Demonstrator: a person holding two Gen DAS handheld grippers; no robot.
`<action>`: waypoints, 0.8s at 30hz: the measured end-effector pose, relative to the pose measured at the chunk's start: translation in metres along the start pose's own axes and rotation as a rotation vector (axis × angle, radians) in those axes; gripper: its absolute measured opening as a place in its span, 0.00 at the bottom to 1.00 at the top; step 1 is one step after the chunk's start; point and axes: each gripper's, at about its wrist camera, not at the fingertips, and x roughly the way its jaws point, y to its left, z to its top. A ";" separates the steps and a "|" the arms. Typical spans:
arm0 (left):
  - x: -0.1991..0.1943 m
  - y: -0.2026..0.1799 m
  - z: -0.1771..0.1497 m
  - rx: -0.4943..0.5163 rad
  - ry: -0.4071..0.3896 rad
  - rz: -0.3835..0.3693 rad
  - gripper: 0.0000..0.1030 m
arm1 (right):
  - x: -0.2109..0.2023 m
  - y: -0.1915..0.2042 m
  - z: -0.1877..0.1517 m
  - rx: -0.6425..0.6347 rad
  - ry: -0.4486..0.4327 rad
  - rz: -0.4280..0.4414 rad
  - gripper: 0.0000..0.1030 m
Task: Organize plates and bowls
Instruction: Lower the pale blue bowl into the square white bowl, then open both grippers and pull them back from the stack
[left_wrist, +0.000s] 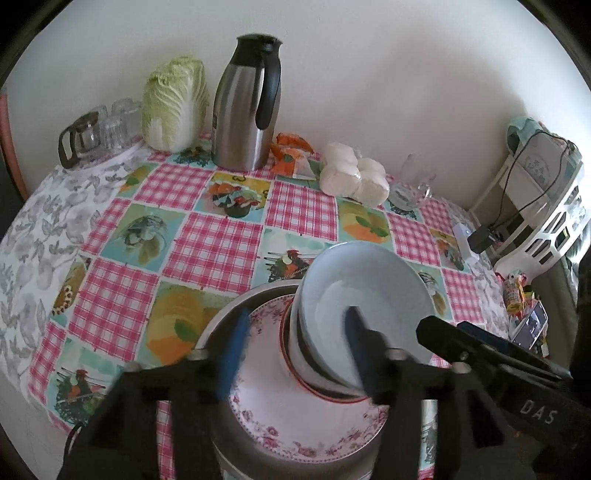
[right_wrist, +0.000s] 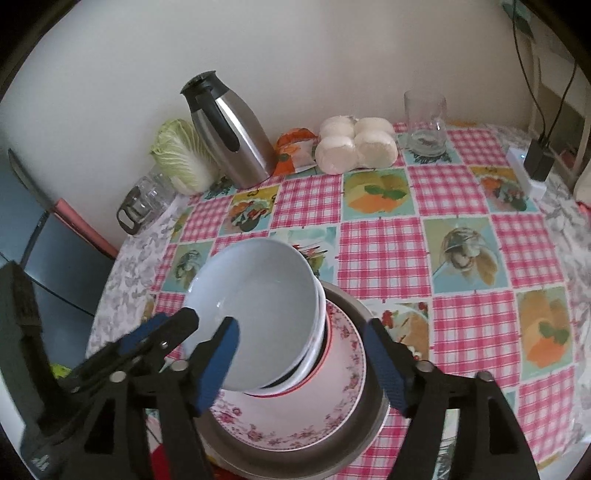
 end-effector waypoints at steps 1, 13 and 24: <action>-0.002 0.002 -0.001 -0.003 -0.003 0.007 0.64 | -0.001 0.000 -0.002 -0.006 -0.005 -0.007 0.81; -0.015 0.019 -0.021 0.019 -0.025 0.140 0.97 | -0.010 -0.001 -0.023 -0.055 -0.037 -0.066 1.00; -0.017 0.025 -0.055 0.061 0.016 0.173 0.97 | -0.013 -0.004 -0.051 -0.103 -0.049 -0.134 1.00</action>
